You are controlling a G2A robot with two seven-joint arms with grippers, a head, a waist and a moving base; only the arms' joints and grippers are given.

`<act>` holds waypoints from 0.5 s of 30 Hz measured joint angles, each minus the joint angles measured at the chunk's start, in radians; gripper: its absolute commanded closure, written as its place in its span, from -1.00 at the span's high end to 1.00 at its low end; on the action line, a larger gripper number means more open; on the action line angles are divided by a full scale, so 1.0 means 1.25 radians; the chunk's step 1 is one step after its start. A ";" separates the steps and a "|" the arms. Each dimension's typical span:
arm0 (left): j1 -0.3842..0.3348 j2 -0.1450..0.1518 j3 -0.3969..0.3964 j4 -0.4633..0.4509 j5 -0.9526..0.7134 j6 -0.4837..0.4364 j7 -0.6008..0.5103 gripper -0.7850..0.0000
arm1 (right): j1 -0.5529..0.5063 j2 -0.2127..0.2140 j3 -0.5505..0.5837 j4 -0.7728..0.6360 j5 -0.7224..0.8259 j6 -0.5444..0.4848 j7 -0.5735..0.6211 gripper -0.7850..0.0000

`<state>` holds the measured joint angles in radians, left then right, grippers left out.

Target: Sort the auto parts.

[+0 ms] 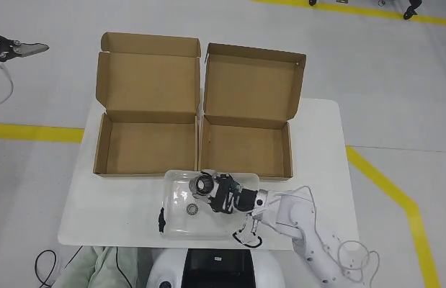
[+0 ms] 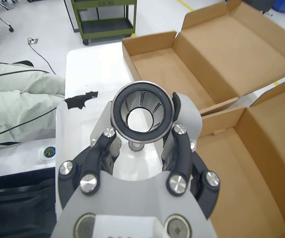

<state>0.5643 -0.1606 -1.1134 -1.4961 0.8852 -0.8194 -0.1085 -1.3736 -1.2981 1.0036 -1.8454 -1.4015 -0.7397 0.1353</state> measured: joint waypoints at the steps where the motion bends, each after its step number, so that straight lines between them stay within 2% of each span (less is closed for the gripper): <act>1: 0.000 0.000 0.000 0.000 0.000 0.000 0.000 1.00 | 0.002 0.002 0.007 -0.011 0.006 -0.007 -0.008 -1.00; 8: 0.000 0.000 0.000 0.000 0.000 0.000 0.000 1.00 | 0.029 0.009 0.048 -0.084 0.061 -0.021 -0.023 -1.00; 15: 0.000 0.000 0.000 0.000 0.000 0.000 0.000 1.00 | 0.070 0.006 0.066 -0.105 0.122 0.020 -0.066 -1.00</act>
<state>0.5643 -0.1606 -1.1134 -1.4961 0.8852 -0.8194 -0.1085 -1.2860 -1.2905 1.0858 -1.9761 -1.2494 -0.7144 0.0529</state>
